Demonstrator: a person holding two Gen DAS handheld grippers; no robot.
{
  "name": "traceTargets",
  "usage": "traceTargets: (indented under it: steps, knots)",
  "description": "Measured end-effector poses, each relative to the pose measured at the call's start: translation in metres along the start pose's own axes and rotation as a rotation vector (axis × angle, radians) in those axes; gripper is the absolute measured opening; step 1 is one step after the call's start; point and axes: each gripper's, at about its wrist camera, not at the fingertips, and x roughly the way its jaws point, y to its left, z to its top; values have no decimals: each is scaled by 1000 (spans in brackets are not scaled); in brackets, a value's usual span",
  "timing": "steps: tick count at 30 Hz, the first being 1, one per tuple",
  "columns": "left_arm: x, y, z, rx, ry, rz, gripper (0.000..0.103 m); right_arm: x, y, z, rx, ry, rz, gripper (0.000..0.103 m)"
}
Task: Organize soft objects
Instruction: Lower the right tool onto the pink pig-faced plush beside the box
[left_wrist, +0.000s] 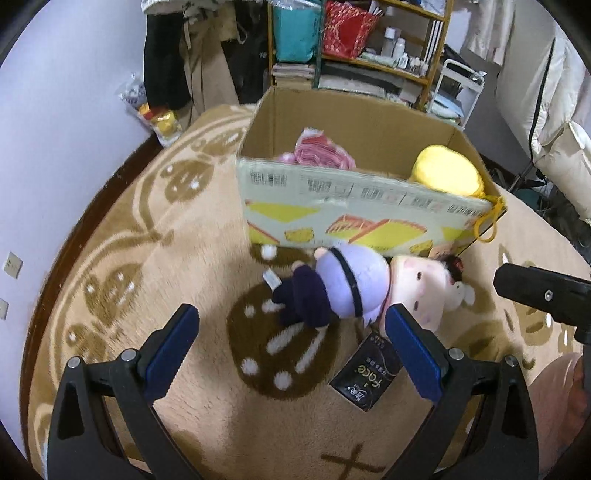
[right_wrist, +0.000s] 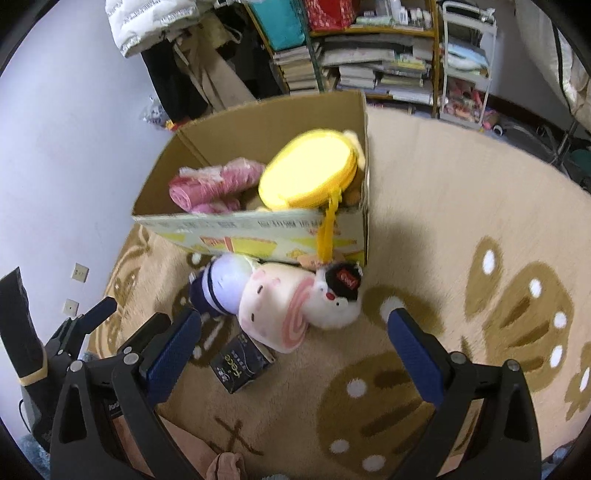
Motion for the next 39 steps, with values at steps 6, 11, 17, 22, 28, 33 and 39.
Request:
traceTargets:
  steps: [6, 11, 17, 22, 28, 33, 39]
  knots:
    - [17, -5, -9, 41, 29, 32, 100, 18, 1, -7, -22, 37, -20, 103]
    - [27, -12, -15, 59, 51, 25, 100, 29, 11, -8, -74, 47, -36, 103]
    - [39, -19, -22, 70, 72, 17, 100, 43, 8, -8, -62, 76, -20, 103]
    - [44, -26, -27, 103, 90, 2, 100, 52, 6, -10, -80, 88, -17, 84]
    - [53, -33, -34, 107, 128, -34, 100, 59, 9, -9, -111, 99, 40, 73]
    - [58, -37, -37, 112, 138, -72, 100, 70, 10, -8, -98, 133, 76, 53]
    - [71, -31, -39, 74, 168, -72, 99, 80, 4, -7, -83, 149, 79, 51]
